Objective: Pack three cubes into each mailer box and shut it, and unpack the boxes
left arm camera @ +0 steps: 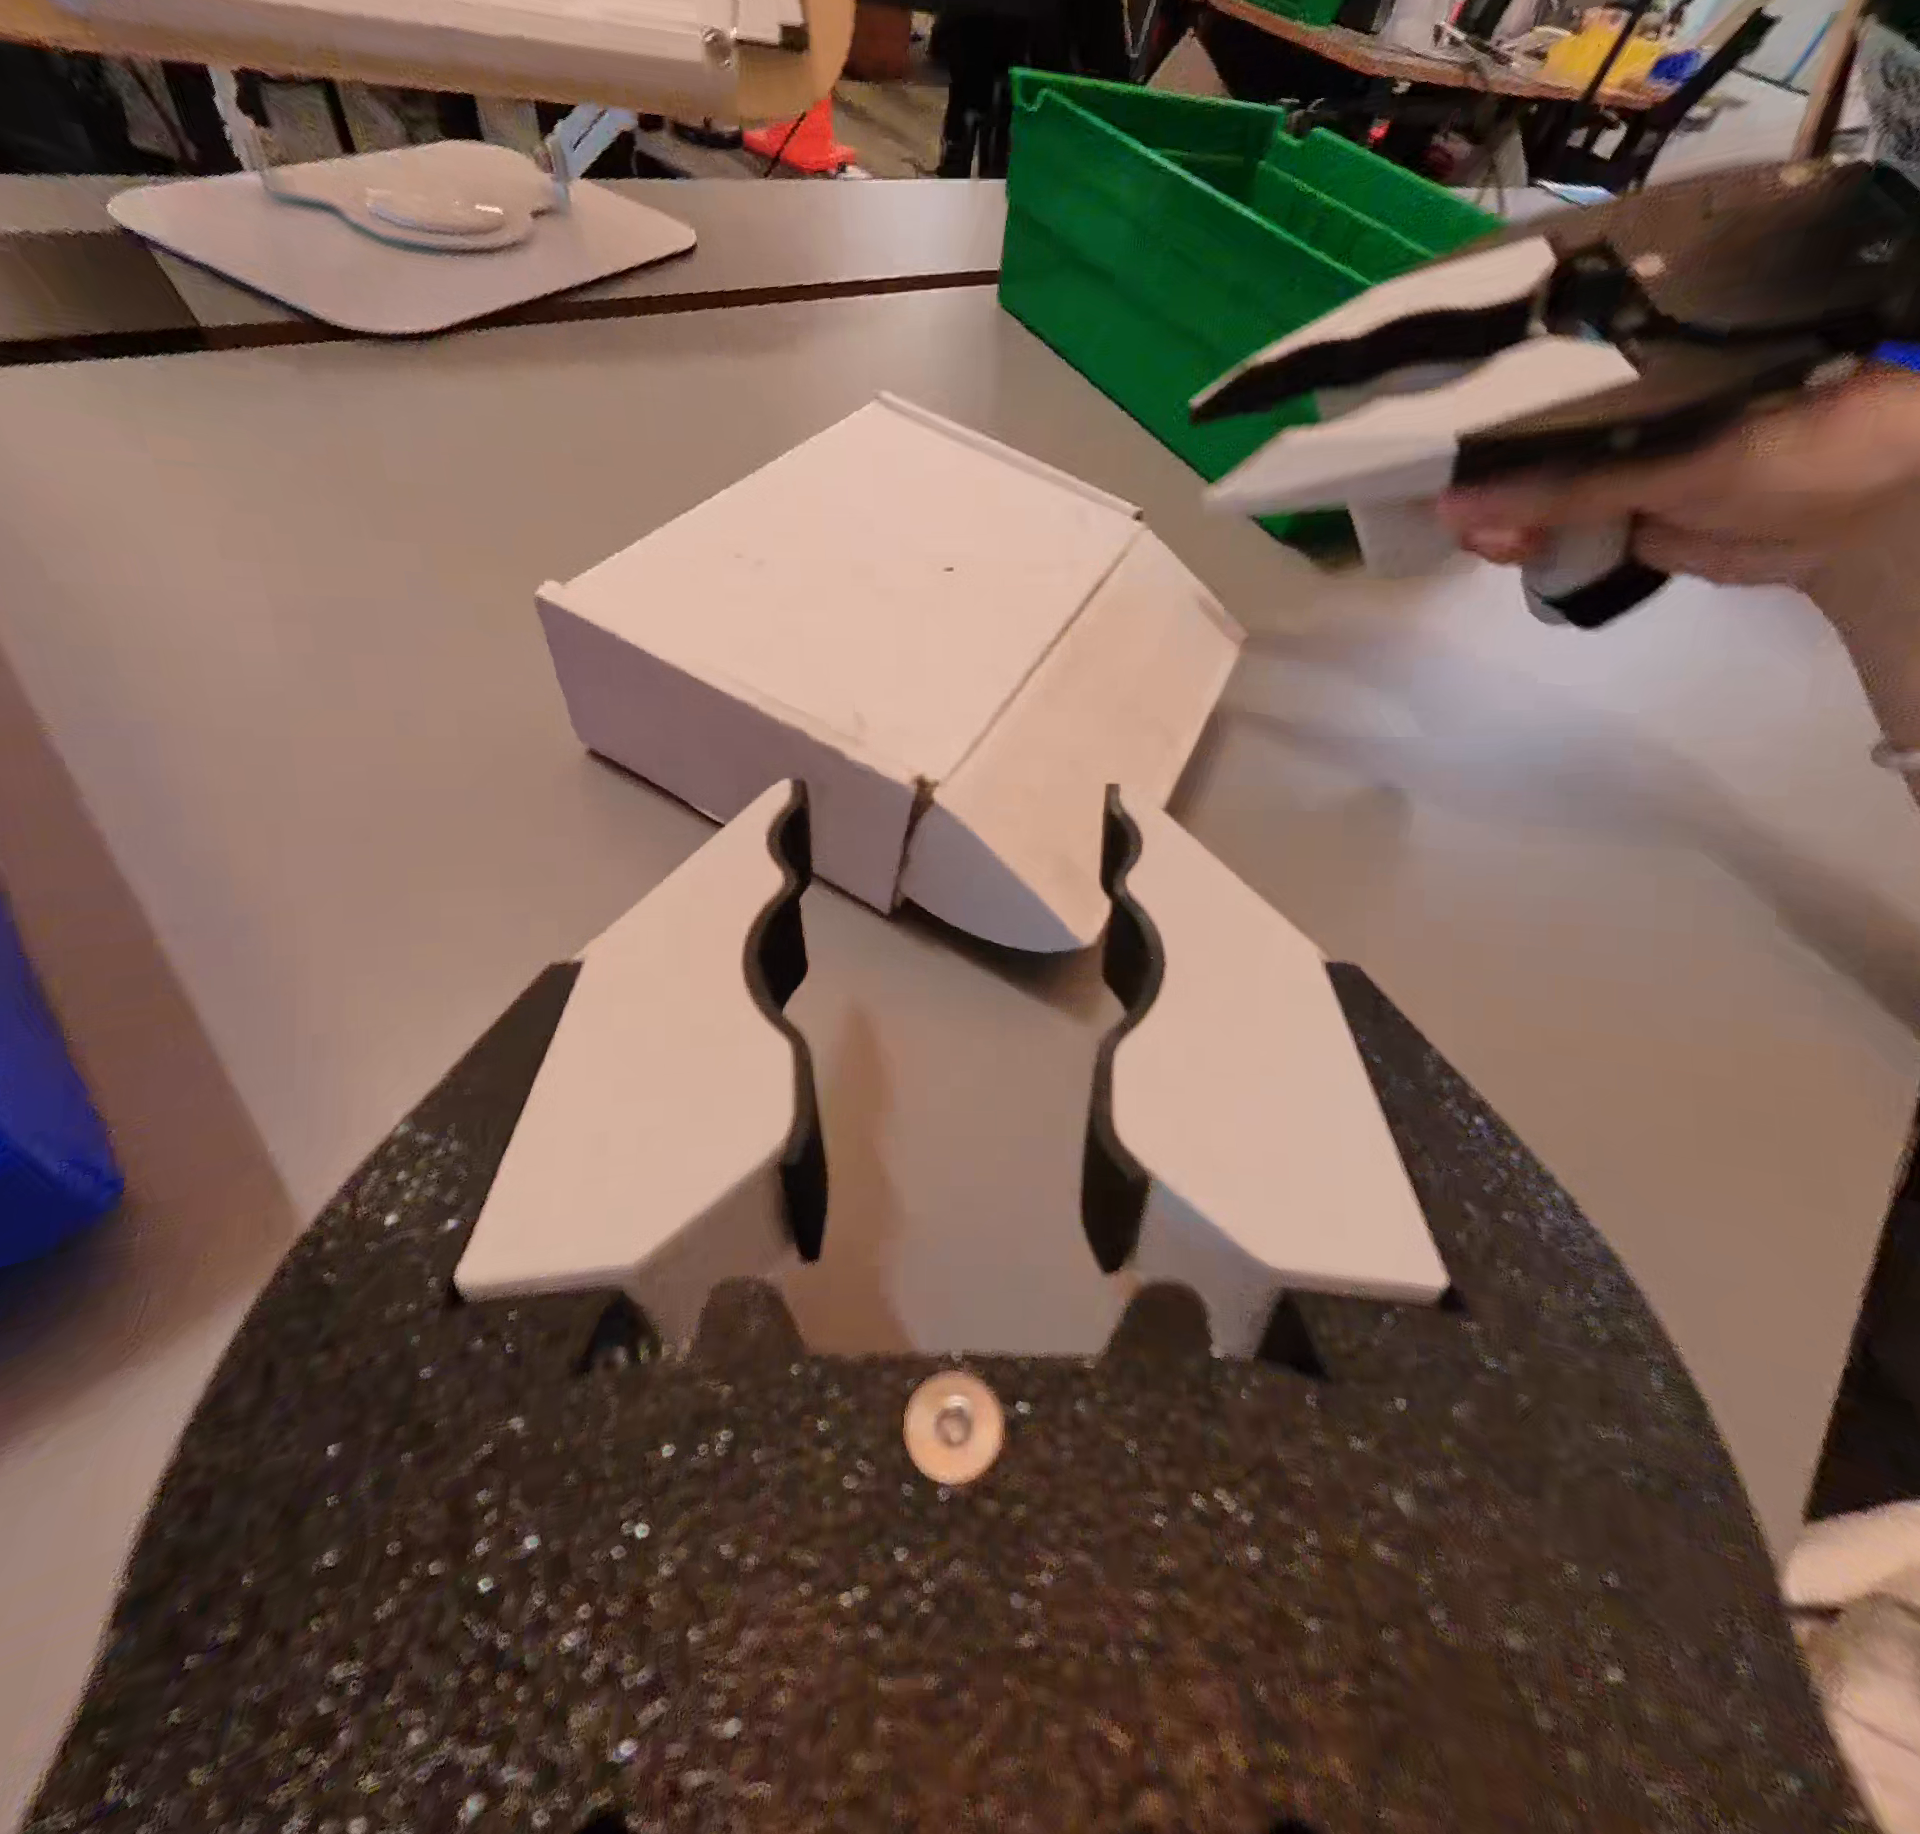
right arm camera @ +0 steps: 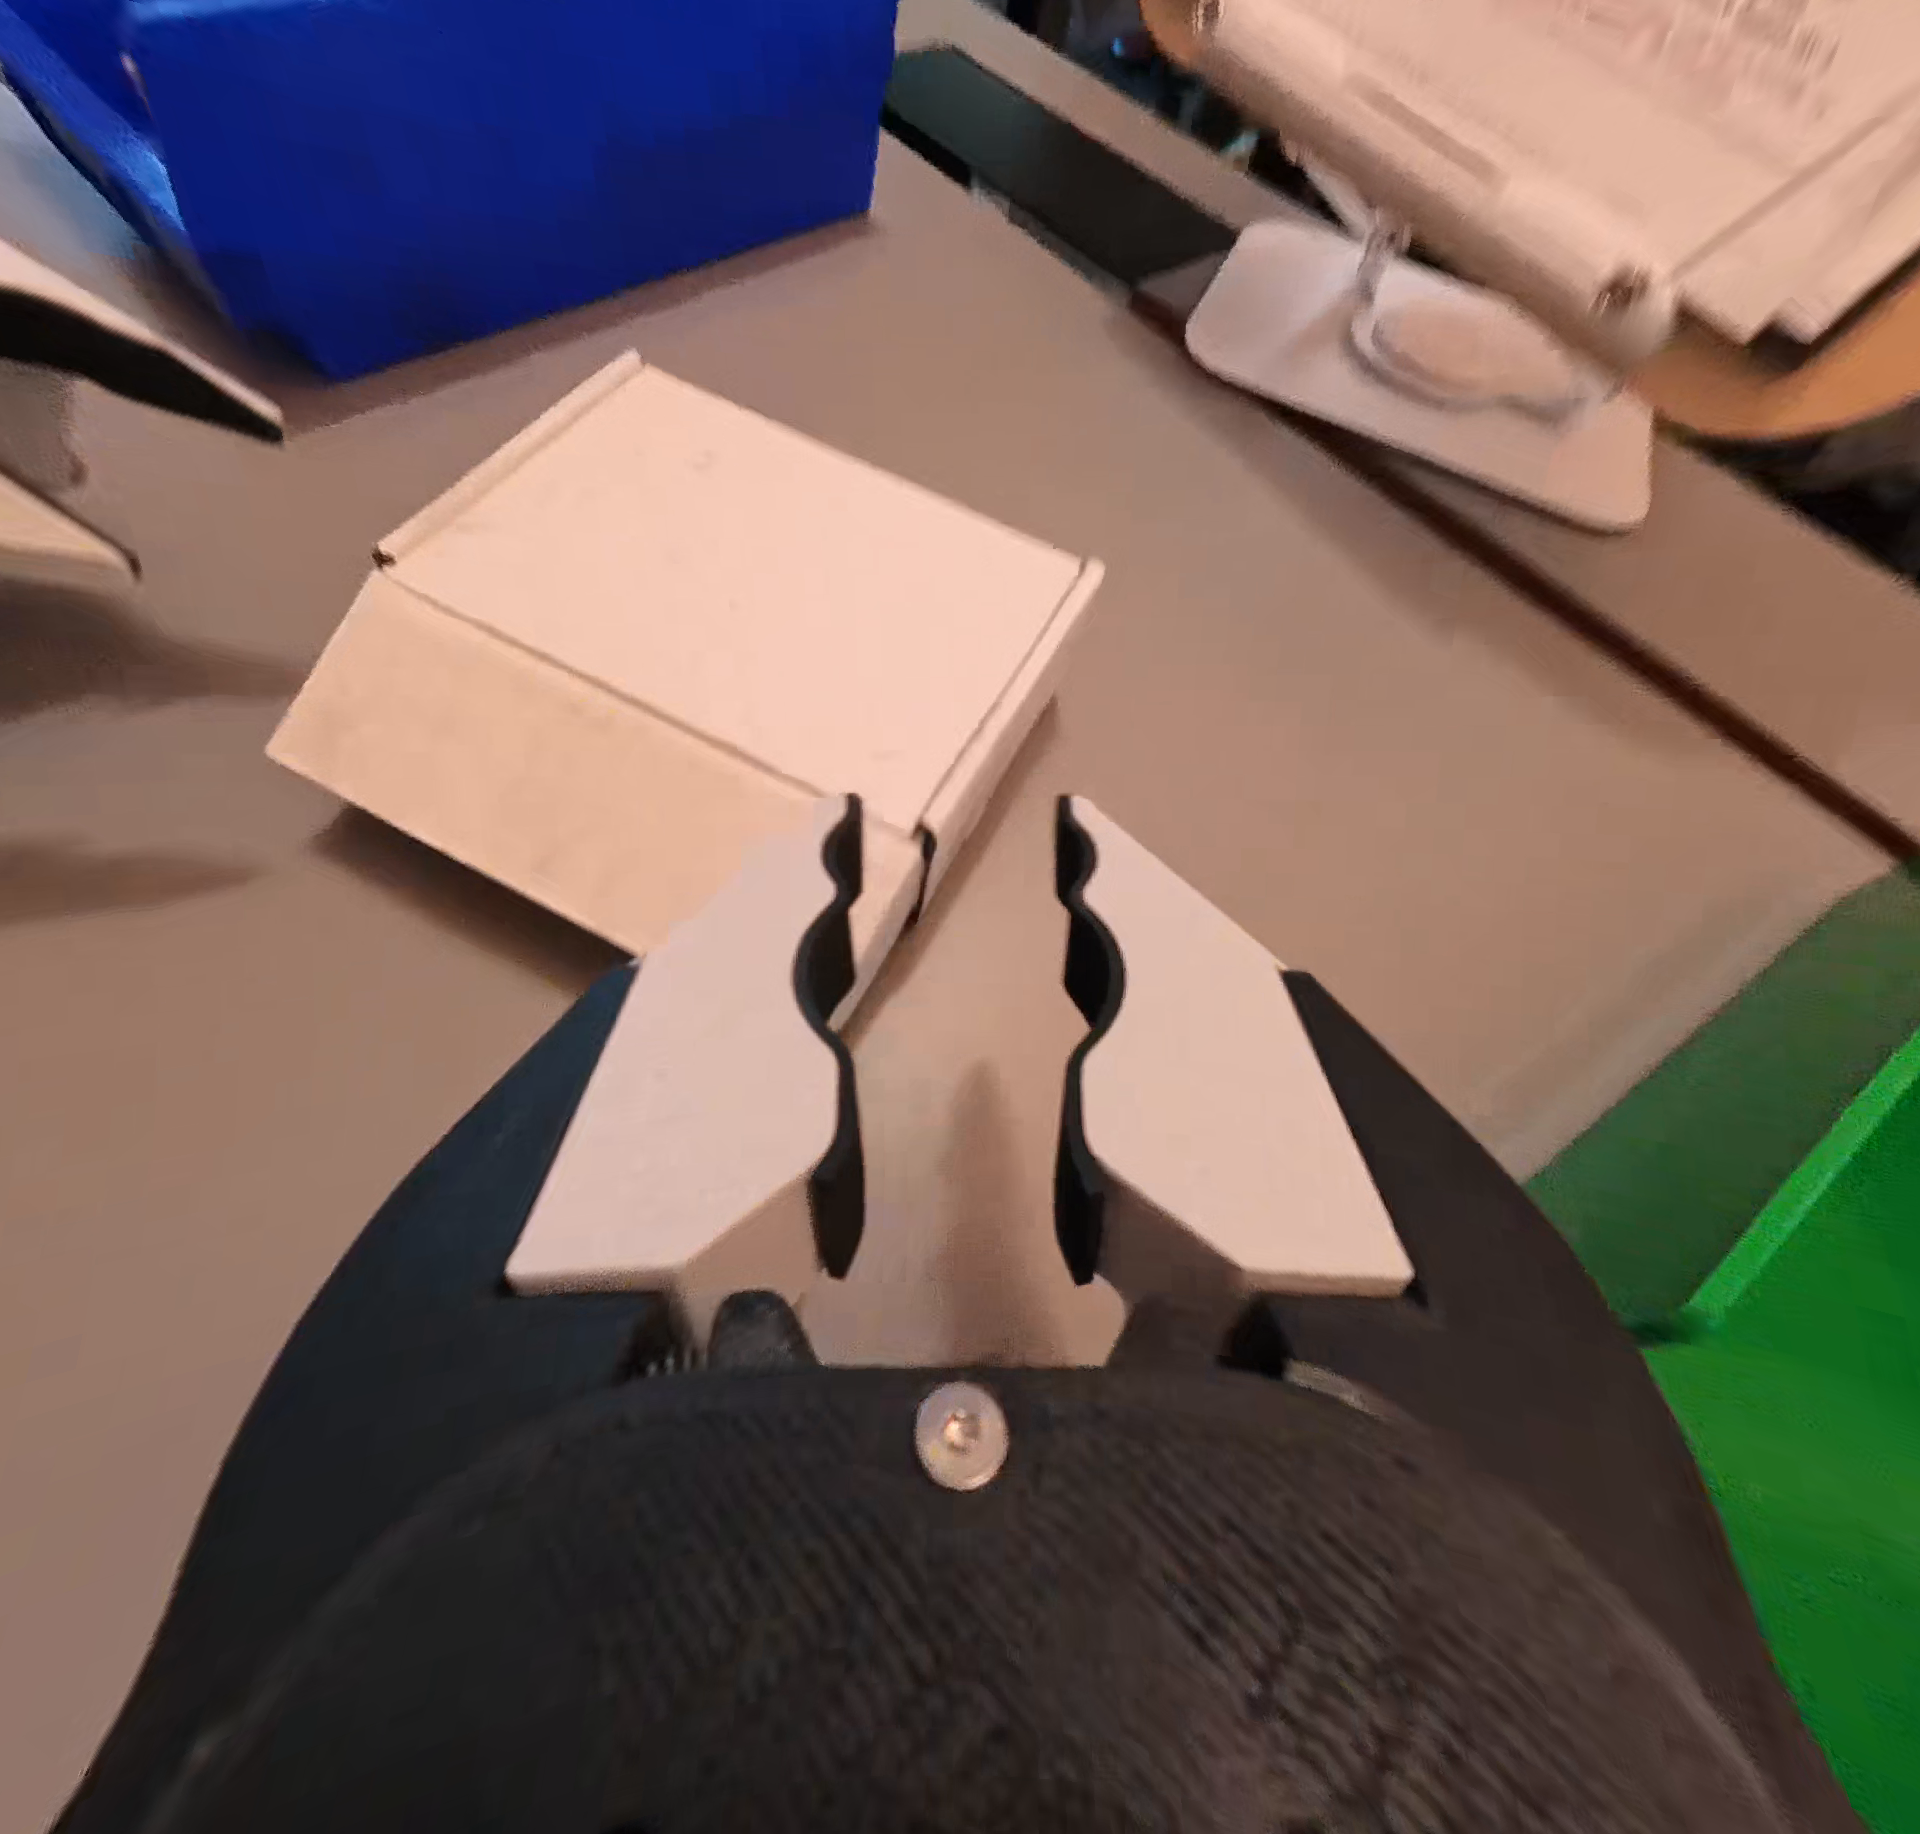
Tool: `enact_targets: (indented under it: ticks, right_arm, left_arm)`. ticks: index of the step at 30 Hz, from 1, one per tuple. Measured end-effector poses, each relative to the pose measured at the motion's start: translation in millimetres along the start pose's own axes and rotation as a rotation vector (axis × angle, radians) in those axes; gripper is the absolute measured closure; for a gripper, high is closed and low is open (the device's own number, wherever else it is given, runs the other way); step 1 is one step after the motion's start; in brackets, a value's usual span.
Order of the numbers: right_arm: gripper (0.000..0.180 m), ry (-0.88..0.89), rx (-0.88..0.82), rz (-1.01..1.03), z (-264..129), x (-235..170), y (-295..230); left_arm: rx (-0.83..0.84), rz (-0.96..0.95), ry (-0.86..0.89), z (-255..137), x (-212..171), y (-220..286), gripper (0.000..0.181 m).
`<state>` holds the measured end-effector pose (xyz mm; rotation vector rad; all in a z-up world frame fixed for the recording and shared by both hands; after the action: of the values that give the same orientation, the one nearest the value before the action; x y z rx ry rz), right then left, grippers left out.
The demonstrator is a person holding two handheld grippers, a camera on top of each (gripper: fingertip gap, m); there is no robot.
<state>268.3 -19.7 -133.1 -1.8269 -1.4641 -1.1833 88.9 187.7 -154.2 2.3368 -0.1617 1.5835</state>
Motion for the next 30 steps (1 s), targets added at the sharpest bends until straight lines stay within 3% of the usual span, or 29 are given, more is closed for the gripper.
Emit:
enact_targets:
  ticks: [3, 8, 11, 15, 19, 30]
  right_arm:
    - [0.12, -0.073, 0.061, 0.068, 4.8, -23.1, -1.8]
    - [0.125, -0.059, 0.206, 0.099, 10.0, -38.2, -8.2]
    - [0.102, -0.049, 0.221, 0.105, 18.5, -39.0, -3.2]
    - [0.094, -0.033, 0.231, 0.103, 25.7, -35.5, 4.6]
    - [0.103, -0.038, 0.405, 0.064, 30.1, -38.2, -4.3]
    - [0.11, -0.063, 0.377, 0.022, 31.8, -39.1, -2.0]
  left_arm:
    - [0.015, -0.017, -0.026, 16.2, -5.8, -7.2, 0.114]
    - [-0.014, 0.006, -0.124, 36.5, -7.6, -11.4, 0.107]
    - [-0.033, 0.129, -0.163, 43.3, -5.4, -15.4, 0.106]
    - [-0.099, 0.206, -0.16, 47.9, -0.4, -26.2, 0.11]
    - [-0.136, 0.219, -0.159, 50.0, 2.0, -32.2, 0.125]
    - [-0.155, 0.219, -0.16, 57.4, 5.8, -37.1, 0.127]
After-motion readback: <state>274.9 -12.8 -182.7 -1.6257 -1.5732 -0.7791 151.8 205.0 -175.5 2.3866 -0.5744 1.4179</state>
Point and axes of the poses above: each gripper's, where its closed fingertips meet, z out along the fingers, x out of its top, y = z × x across the jaws, the point moved 9 cm from there along -z, back along the fingers
